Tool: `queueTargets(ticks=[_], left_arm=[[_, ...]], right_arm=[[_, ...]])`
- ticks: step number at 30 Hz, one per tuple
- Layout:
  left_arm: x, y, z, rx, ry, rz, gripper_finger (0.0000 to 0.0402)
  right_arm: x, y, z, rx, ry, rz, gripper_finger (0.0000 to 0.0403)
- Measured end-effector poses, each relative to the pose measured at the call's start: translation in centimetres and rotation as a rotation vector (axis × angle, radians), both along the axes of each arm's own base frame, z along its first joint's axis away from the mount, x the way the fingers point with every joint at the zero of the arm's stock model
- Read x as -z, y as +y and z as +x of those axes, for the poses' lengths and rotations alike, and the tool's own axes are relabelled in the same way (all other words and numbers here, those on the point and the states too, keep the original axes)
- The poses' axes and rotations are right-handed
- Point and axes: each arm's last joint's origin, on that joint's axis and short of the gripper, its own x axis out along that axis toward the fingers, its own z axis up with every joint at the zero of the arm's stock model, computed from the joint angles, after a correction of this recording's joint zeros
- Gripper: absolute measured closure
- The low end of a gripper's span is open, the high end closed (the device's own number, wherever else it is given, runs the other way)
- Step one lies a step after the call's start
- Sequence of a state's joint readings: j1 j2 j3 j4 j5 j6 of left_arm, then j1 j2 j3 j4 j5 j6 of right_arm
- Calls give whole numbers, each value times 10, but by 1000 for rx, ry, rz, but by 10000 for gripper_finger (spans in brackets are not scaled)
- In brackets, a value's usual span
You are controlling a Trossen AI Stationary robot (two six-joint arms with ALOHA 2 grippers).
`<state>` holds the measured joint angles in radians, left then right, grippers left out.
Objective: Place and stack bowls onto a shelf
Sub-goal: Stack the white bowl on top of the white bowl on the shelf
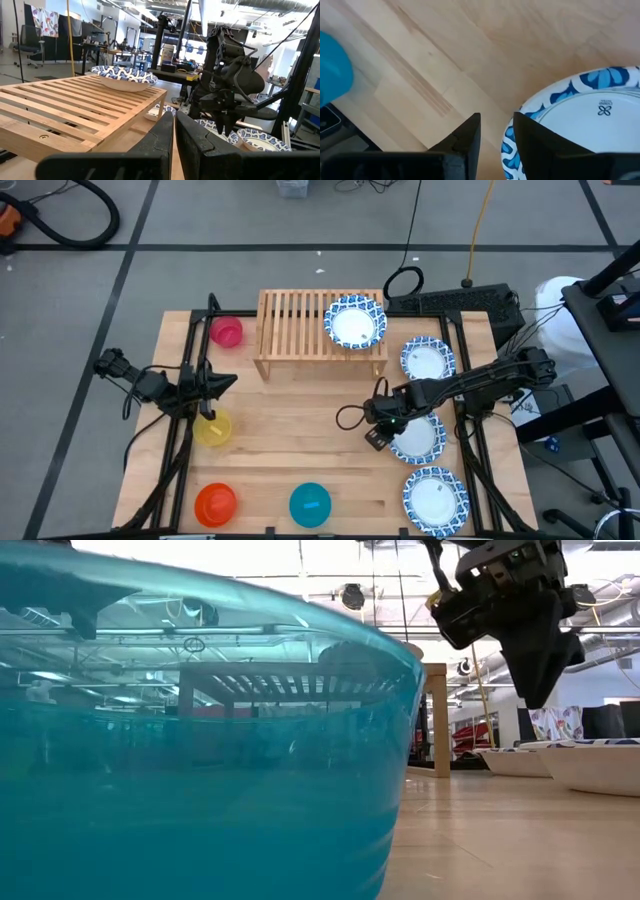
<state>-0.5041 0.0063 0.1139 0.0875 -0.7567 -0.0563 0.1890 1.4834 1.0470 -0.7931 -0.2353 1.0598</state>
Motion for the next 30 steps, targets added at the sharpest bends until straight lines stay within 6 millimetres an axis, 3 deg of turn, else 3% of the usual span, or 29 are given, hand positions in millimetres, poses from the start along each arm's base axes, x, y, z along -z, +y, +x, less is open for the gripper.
queueTargets(ticks=[10,17,21,25,30], left_arm=[[0,0,0,-1,0,0,378],[0,0,0,-1,0,0,378],[0,0,0,-1,0,0,378],[0,0,0,-1,0,0,378],[0,0,0,-1,0,0,378]], right_arm=[[1,1,5,-23,-69,5,344],[25,-1,-5,24,-30,18,295],[34,0,-7,-38,-47,100,254],[33,-1,-1,-13,-95,202,233],[27,-6,11,-9,-220,245,234]])
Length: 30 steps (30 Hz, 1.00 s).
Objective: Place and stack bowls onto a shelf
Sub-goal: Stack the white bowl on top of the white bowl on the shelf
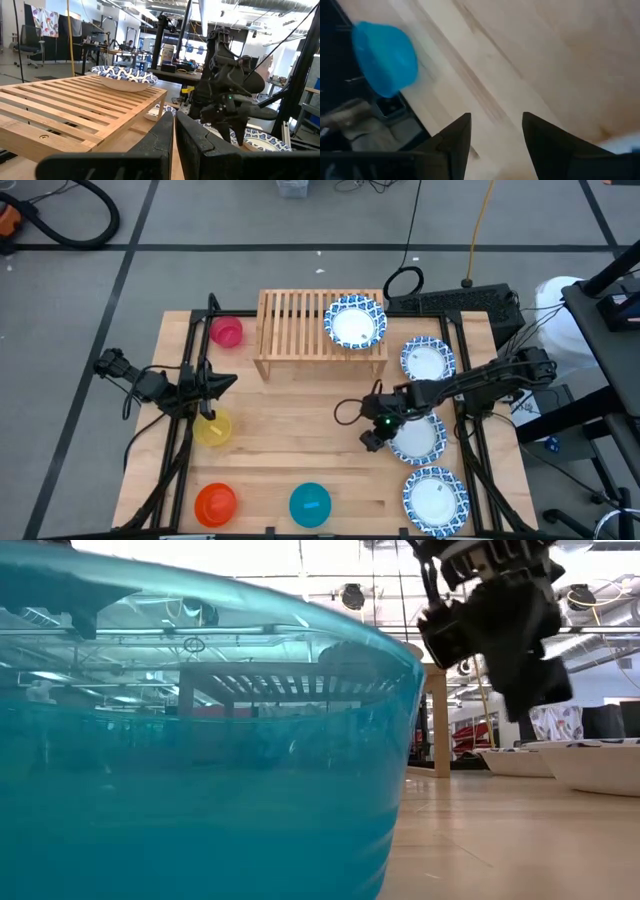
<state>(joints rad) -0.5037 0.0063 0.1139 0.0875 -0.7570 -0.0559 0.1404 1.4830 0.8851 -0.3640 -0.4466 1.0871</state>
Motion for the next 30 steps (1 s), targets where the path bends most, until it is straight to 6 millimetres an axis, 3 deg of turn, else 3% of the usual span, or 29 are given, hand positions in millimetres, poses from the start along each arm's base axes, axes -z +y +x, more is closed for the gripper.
queueTargets(ticks=[11,26,30], left_arm=[[-5,0,-1,-7,-35,18,378],[-6,1,-1,-10,-43,26,378],[-6,1,-1,-10,-43,26,378]], right_arm=[[1,-17,-1,4,33,60,275],[-3,-21,6,-62,-112,3,277],[-4,-21,8,4,-95,25,277]])
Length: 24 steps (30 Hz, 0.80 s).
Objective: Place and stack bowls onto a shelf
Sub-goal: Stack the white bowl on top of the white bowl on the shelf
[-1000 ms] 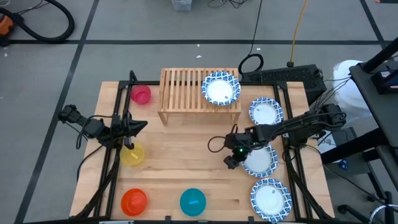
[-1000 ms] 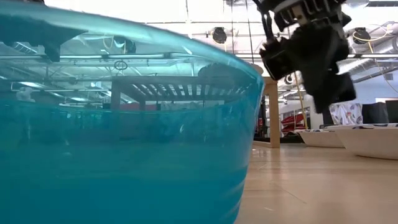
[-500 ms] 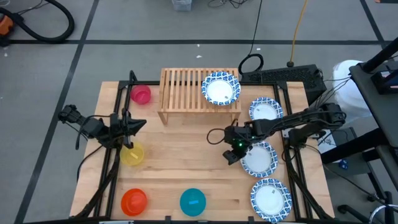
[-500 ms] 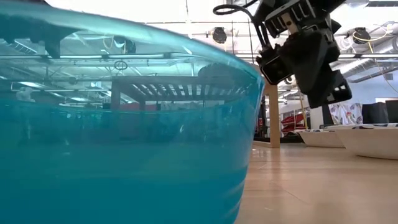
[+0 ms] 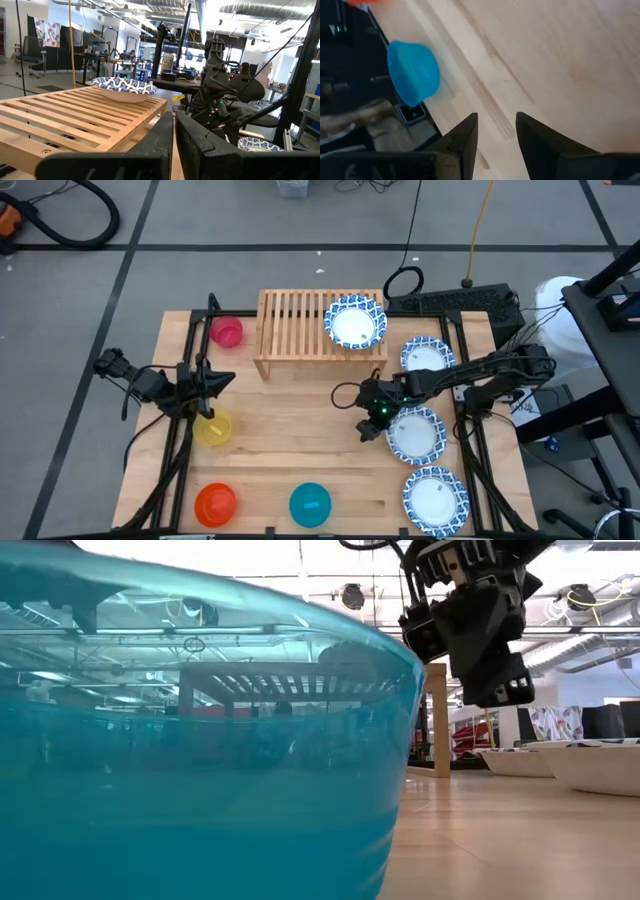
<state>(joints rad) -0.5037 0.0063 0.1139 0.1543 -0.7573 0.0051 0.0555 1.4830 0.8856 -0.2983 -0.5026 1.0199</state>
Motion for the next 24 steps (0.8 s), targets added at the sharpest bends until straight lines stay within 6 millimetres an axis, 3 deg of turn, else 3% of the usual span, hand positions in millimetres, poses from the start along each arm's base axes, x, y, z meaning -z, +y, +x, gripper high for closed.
queueTargets(ticks=[8,15,24], left_arm=[[0,0,0,0,1,0,378],[0,0,0,0,1,1,378],[0,0,0,-3,5,18,378]], right_arm=[[0,-1,1,-31,-47,-58,274],[-1,-2,2,-98,-106,-99,245],[-19,-17,-4,-95,-160,21,260]])
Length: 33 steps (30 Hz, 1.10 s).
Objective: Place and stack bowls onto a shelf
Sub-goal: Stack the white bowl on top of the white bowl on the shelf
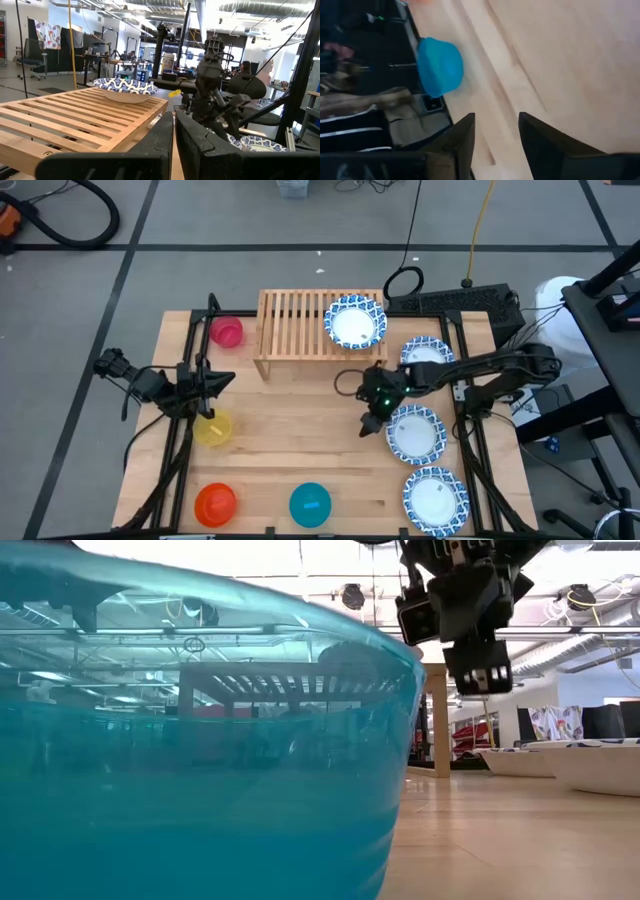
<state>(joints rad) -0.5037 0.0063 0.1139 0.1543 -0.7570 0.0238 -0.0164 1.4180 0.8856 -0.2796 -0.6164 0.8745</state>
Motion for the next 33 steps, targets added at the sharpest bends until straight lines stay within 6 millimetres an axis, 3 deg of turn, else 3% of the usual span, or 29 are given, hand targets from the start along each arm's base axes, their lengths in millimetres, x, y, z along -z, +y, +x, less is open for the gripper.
queueTargets(ticks=[10,15,19,33], left_arm=[[-1,0,0,0,-7,-5,378],[-1,0,0,1,-7,-5,378],[-1,0,0,1,-7,-5,378],[-1,0,0,0,-9,-4,378]], right_arm=[[-40,-12,-22,69,-111,60,264],[-50,-13,-28,90,-175,-4,264],[-50,-19,-36,238,-76,-18,264],[-57,-12,-96,465,179,-262,264]])
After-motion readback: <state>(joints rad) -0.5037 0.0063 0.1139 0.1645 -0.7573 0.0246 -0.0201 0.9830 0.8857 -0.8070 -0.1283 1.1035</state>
